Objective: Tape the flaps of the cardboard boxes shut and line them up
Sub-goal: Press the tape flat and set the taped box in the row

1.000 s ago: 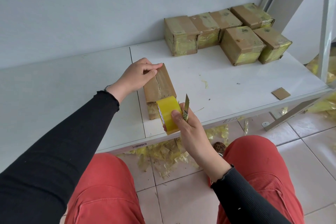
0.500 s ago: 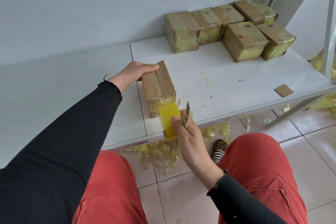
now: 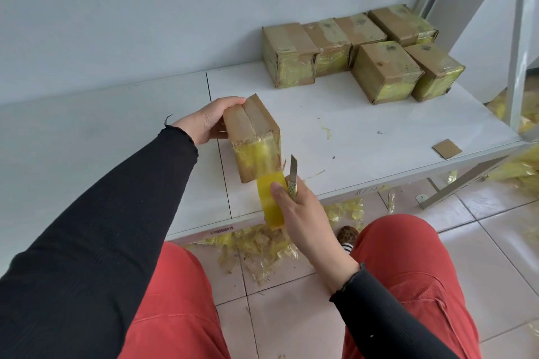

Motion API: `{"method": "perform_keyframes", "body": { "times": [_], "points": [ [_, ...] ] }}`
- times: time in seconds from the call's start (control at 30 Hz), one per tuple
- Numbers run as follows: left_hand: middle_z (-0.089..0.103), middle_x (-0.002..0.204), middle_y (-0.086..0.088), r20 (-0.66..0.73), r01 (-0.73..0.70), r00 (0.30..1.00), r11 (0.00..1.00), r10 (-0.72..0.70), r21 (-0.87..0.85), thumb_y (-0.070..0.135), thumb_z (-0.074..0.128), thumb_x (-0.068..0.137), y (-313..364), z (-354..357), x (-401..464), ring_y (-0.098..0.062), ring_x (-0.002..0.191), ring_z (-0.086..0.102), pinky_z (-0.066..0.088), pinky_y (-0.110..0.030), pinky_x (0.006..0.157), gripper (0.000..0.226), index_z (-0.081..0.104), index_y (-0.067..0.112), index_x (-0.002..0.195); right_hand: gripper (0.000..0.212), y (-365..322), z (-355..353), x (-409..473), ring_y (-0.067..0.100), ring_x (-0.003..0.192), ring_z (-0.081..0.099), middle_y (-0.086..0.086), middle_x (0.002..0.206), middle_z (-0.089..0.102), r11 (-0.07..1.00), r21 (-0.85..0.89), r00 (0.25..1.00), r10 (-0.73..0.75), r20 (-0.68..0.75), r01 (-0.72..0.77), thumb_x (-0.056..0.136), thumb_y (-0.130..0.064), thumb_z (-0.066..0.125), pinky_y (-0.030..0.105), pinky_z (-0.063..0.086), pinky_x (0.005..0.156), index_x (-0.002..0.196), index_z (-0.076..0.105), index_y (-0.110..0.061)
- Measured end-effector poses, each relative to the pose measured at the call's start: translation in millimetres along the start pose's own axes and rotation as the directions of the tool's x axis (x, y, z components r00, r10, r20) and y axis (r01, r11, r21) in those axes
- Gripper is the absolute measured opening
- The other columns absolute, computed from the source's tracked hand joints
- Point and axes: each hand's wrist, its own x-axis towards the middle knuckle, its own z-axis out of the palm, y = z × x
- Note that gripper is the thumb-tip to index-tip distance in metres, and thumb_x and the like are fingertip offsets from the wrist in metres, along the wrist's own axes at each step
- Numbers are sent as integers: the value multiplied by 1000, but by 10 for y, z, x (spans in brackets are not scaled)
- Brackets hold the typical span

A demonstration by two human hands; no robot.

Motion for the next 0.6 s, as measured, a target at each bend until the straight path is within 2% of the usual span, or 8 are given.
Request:
{"method": "perform_keyframes", "body": {
  "times": [0.07,0.2,0.3,0.33,0.37,0.43,0.5,0.6],
  "points": [
    [67,93,-6,76,94,993,995,-92,-22,58,77,74,10,-47,31,-24,81,69,59,-35,73,40,72,24,94,18,-151,-87,25,34,84,68,7,82,66,980,181,997,-78,0,77,106,-38,50,50,58,81,95,60,-29],
    [73,113,-19,167,207,968,971,-186,-117,42,73,86,-218,-98,70,-39,107,71,56,-55,91,36,74,14,109,16,-450,-238,157,-2,73,63,-16,83,68,946,266,980,-196,23,183,107,-31,49,8,46,65,104,63,-24],
    [69,99,-15,-177,90,978,987,-113,-133,18,57,96,-309,-104,9,-30,91,68,63,-37,71,11,67,13,92,19,-635,-266,337,-1,79,56,-11,88,64,936,281,976,-218,-7,211,109,-25,47,10,42,69,104,62,-16],
    [67,90,-7,-393,-37,919,997,5,-74,11,56,94,-301,-133,13,-27,86,65,63,-35,69,14,64,16,84,21,-695,-253,413,1,81,55,-3,89,64,936,277,976,-218,-26,216,109,-26,47,14,43,70,106,61,-11],
    [65,85,-1,-579,-182,800,983,156,13,13,57,93,-262,-155,-29,-24,84,63,62,-38,76,13,63,17,82,25,-759,-226,494,4,83,54,9,93,65,939,264,975,-220,-38,222,109,-26,47,20,43,74,109,60,-6],
    [69,94,8,-727,-438,601,897,332,48,39,60,95,-94,-176,-211,-14,91,64,55,-44,96,25,69,16,94,33,-893,-165,641,13,89,53,27,110,62,944,228,971,-237,-33,238,109,-28,46,32,42,81,116,56,3],
    [68,120,14,-633,-553,615,830,470,80,65,51,94,22,-213,-413,-5,114,62,47,-36,107,50,70,24,117,40,-979,-118,749,22,90,52,31,109,59,943,226,969,-249,-14,245,109,-31,46,40,43,85,117,51,8],
    [32,164,9,-193,-520,758,757,623,396,72,61,80,-44,-282,-622,-7,151,28,24,-27,121,95,33,27,159,46,-1017,-94,851,44,105,59,35,119,58,950,216,973,-230,7,223,109,-35,45,57,45,99,117,51,10]
  ]
}}
